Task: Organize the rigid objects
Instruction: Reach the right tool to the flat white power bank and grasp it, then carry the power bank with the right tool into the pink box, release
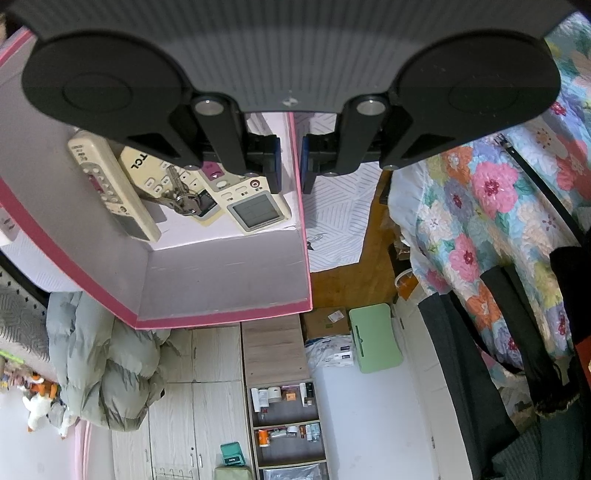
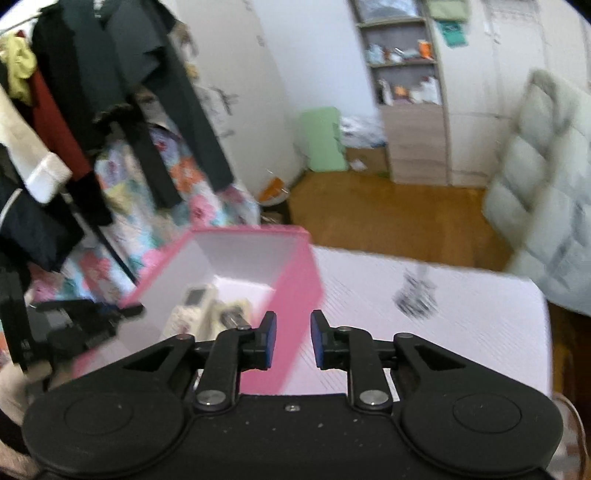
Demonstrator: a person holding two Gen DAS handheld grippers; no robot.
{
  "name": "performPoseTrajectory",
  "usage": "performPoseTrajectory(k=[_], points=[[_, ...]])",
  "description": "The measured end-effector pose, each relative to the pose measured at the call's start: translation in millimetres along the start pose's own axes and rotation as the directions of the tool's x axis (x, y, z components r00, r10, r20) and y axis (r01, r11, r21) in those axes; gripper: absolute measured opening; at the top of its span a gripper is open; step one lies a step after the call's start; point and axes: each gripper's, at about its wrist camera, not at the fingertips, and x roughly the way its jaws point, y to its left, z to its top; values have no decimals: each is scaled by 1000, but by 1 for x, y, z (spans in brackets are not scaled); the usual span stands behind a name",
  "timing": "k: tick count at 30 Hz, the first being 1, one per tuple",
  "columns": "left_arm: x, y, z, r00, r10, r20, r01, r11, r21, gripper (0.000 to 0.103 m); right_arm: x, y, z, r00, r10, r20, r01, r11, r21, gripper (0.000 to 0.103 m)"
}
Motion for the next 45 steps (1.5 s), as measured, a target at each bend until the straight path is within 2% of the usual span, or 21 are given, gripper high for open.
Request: performPoseTrajectory(k=[3, 6, 9, 14, 16, 21, 25, 30, 31, 33, 38, 43, 44, 45], points=[[0, -3, 1, 1000, 20, -5, -20, 1000, 17, 7, 0, -13, -27, 998, -23, -65, 26, 998, 53, 29], [0, -1, 1, 1000, 23, -2, -23, 1000, 3, 7, 9, -26, -56, 990, -47, -130, 64, 989, 134, 37], [-1, -2, 0, 1000, 25, -2, -25, 1000, 11, 7, 21, -36, -78, 981, -66, -184, 102, 976, 192, 37], [-1, 0, 0, 1000, 15, -1, -15, 1000, 6, 7, 41, -46, -86, 973, -116, -200, 161, 960, 228, 52], [-1, 0, 0, 1000, 12, 0, -12, 1000, 4, 7, 50, -45, -84, 972, -148, -184, 189, 955, 229, 65], [-1, 2, 0, 1000, 7, 1, -7, 1000, -7, 7, 72, -42, -78, 971, -170, -166, 201, 959, 198, 69], [-1, 2, 1, 1000, 4, 2, -4, 1000, -9, 7, 88, -35, -70, 978, -162, -135, 181, 972, 148, 69], [-1, 3, 0, 1000, 2, 3, -2, 1000, -10, 7, 103, -18, -65, 977, -184, -104, 181, 983, -32, 68], [-1, 3, 0, 1000, -1, 4, 1, 1000, -13, 7, 104, -16, -65, 977, -184, -103, 179, 982, -56, 56], [-1, 4, 0, 1000, -4, 5, 4, 1000, -16, 7, 101, -14, -66, 973, -206, -107, 195, 975, -102, 46], [-1, 4, 0, 1000, -4, 5, 4, 1000, -16, 7, 91, -22, -65, 973, -169, -155, 158, 984, -81, 47], [-1, 4, 1, 1000, -5, 5, 5, 1000, -18, 7, 98, -12, -66, 970, -197, -140, 178, 975, -134, 53], [-1, 4, 0, 1000, -4, 5, 4, 1000, -16, 7, 101, -11, -66, 970, -205, -129, 187, 972, -142, 53], [-1, 5, 0, 1000, -4, 4, 4, 1000, -16, 7, 102, -11, -65, 970, -212, -123, 195, 972, -134, 48]])
